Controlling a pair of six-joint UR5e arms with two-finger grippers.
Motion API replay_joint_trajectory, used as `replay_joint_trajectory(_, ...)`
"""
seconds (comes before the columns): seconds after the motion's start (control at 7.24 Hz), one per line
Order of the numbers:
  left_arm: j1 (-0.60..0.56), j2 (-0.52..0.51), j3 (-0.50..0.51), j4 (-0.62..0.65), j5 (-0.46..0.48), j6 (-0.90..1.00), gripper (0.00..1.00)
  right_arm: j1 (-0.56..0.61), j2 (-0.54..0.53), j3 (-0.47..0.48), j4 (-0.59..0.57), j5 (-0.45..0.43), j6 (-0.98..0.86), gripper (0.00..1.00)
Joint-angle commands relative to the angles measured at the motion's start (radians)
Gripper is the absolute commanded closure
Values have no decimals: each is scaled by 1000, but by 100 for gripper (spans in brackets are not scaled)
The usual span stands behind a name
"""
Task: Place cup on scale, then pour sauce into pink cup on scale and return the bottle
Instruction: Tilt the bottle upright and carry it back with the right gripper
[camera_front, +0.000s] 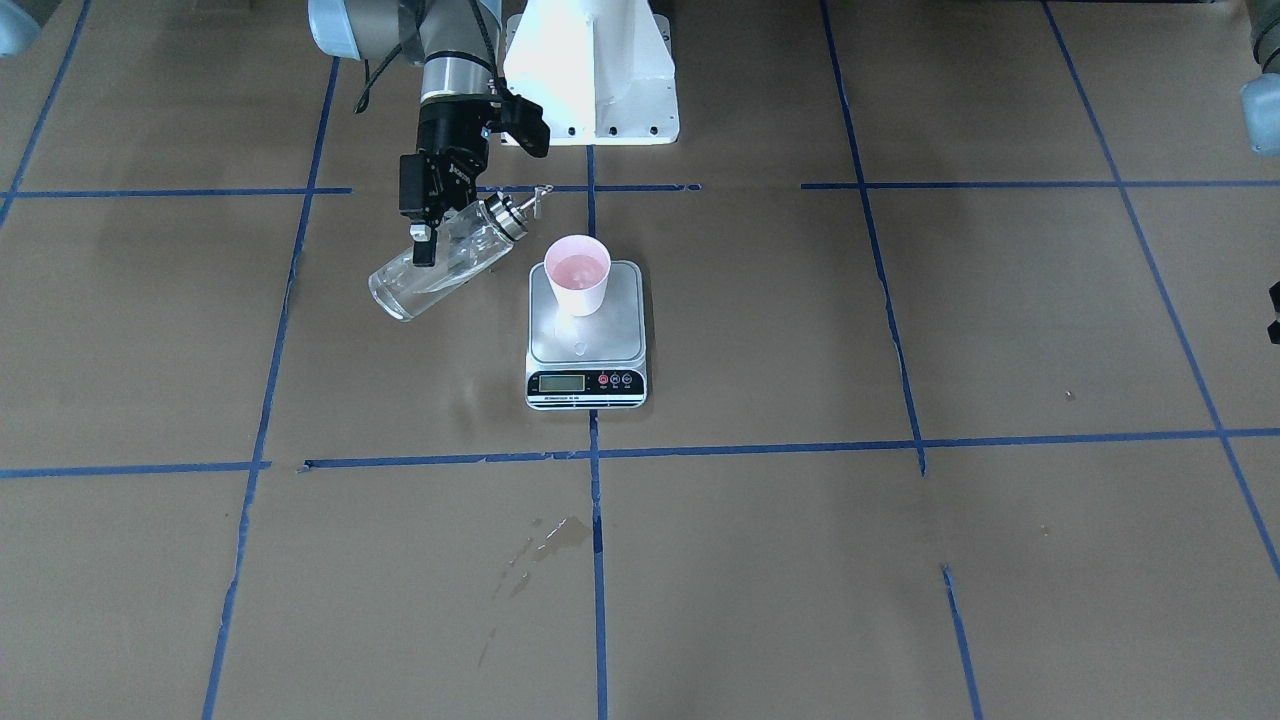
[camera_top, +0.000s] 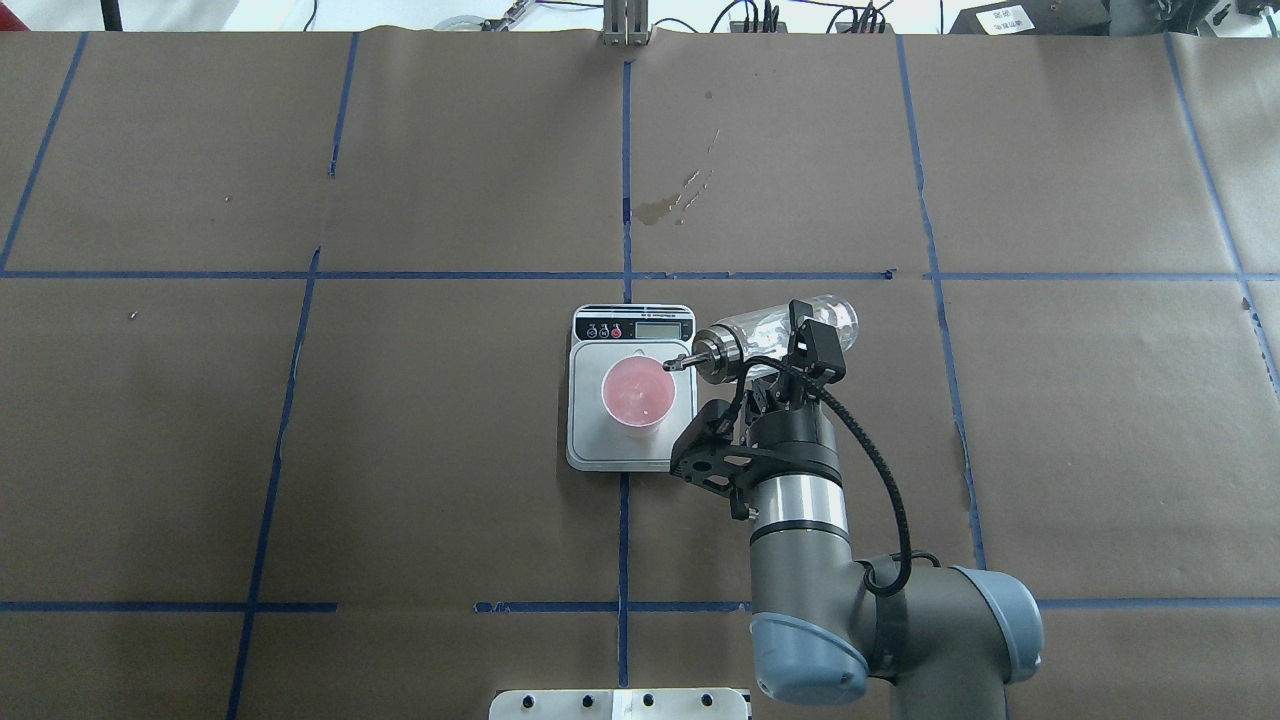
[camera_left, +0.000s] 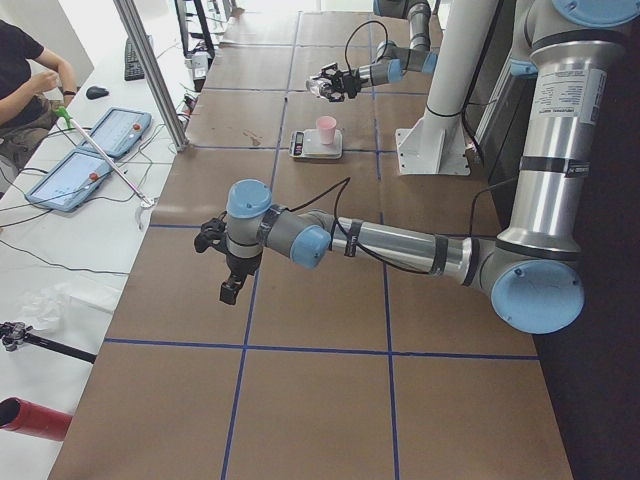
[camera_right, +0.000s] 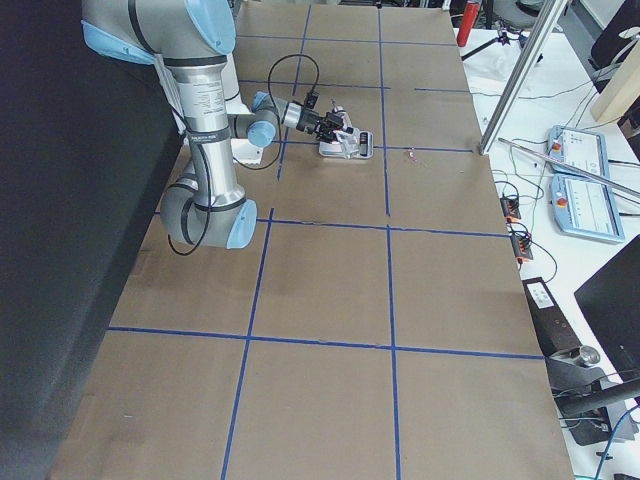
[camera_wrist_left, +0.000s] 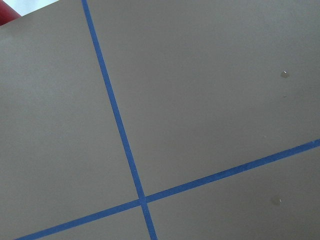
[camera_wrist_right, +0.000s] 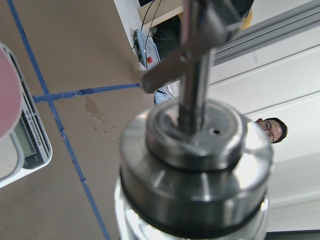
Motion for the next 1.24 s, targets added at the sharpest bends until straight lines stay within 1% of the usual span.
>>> replay_joint_trajectory(0.0, -3, -1, -3, 0, 0, -1, 0, 9, -22, 7, 165, 65, 116, 100)
replay_joint_trajectory(0.14, -9, -18, -2, 3, 2, -1, 0, 13, -53, 24, 174, 84, 215, 100)
replay_joint_trajectory(0.28, -15, -19, -2, 3, 2, -1, 0, 32, -73, 51, 188, 126, 249, 100)
replay_joint_trajectory(0.41, -18, -19, -5, 3, 2, -1, 0, 57, -97, 91, 188, 178, 321, 100)
replay_joint_trajectory(0.69, -30, -19, -26, 5, 2, -1, 0, 144, -125, 142, 188, 355, 549, 100)
replay_joint_trajectory(0.83, -30, -18, -31, 3, 2, -1, 0, 189, -155, 142, 191, 435, 652, 100)
replay_joint_trajectory(0.97, -33, -9, -52, 5, 0, -2, 0, 222, -207, 133, 319, 519, 726, 100)
replay_joint_trajectory(1.1, -35, -6, -61, 5, 0, -5, 0, 235, -269, 113, 463, 548, 728, 100)
